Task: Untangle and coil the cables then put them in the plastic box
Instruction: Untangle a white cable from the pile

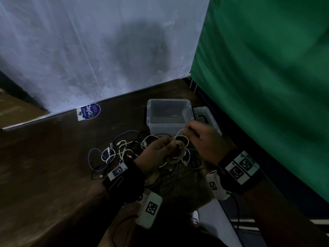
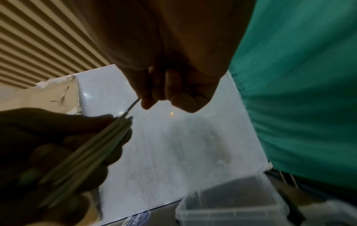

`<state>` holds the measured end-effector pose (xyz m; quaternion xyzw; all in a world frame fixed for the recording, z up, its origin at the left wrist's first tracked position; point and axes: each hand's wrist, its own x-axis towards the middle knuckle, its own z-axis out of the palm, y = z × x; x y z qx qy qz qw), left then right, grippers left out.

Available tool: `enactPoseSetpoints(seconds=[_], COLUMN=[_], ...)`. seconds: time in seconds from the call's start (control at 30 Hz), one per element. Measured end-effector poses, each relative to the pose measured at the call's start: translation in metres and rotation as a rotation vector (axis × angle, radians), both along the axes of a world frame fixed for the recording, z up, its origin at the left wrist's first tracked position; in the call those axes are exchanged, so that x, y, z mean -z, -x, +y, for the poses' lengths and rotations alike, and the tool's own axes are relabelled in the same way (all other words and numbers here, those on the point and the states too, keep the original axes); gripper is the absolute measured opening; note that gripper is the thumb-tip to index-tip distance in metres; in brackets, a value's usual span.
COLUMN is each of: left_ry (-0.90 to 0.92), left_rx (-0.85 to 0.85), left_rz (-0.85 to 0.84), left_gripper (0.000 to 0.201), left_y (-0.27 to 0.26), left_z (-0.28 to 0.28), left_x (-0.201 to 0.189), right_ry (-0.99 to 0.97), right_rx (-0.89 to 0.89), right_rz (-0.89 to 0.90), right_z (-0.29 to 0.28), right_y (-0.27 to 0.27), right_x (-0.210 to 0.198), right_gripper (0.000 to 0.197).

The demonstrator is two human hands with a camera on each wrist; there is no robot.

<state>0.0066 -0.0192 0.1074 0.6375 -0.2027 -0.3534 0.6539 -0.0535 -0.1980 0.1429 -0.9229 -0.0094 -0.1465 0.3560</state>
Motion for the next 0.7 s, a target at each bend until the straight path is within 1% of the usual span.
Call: enactPoseSetpoints(seconds=[0.07, 0.1, 0.17, 0.2, 0.27, 0.3, 0.37, 0.4, 0.43, 0.57, 0.63, 0.7], left_ry=[-0.008, -0.009, 0.010, 0.021, 0.031, 0.041, 0.065, 0.078, 0.088, 0.088, 0.105, 0.125], left_rx=[0.017, 0.029, 0.035, 0.024, -0.008, -0.024, -0.051, -0.051, -0.042, -0.004, -0.006, -0.007], left_rz=[-0.003, -0.002, -0.003, -0.007, -0.017, -0.020, -0.007, 0.011, 0.034, 0.108, 0.160, 0.166], left_gripper=[0.032, 0.033, 0.025, 0.020, 0.019, 0.018, 0.018, 0.019, 0.019, 0.018, 0.019, 0.018], left_y=[0.001, 0.000, -0.001, -0.002, -0.004, -0.006, -0.008, -0.009, -0.009, -0.007, -0.005, -0.004], left_z=[0.001, 0.000, -0.002, -0.003, -0.004, -0.004, -0.002, -0.001, 0.001, 0.001, -0.001, -0.002], left_x=[0.001, -0.001, -0.004, -0.007, -0.012, -0.011, -0.008, -0.006, -0.005, -0.002, -0.002, 0.000], right_ry=[0.115, 0.134, 0.094, 0.010, -0.207, -0.265, -0.258, -0.291, -0.369, -0.752, -0.873, -0.935], right_rx=[-0.009, -0.001, 0.041, 0.065, 0.092, 0.083, 0.037, 0.015, 0.009, 0.101, 0.161, 0.185], right_rz=[-0.113, -0.146, -0.164, -0.124, 0.059, 0.163, 0.279, 0.296, 0.305, 0.336, 0.379, 0.409], right_z=[-0.006, -0.008, -0.010, -0.010, -0.010, -0.011, -0.013, -0.013, -0.011, 0.002, 0.008, 0.012], right_y=[-0.002, -0.002, -0.005, -0.005, -0.004, -0.002, 0.001, 0.003, 0.005, 0.009, 0.008, 0.005], right_x=[-0.004, -0.004, -0.002, -0.002, -0.003, -0.002, 0.005, 0.010, 0.013, 0.015, 0.012, 0.012], right_gripper=[0.026, 0.028, 0.026, 0.024, 0.022, 0.022, 0.019, 0.018, 0.018, 0.017, 0.016, 0.014])
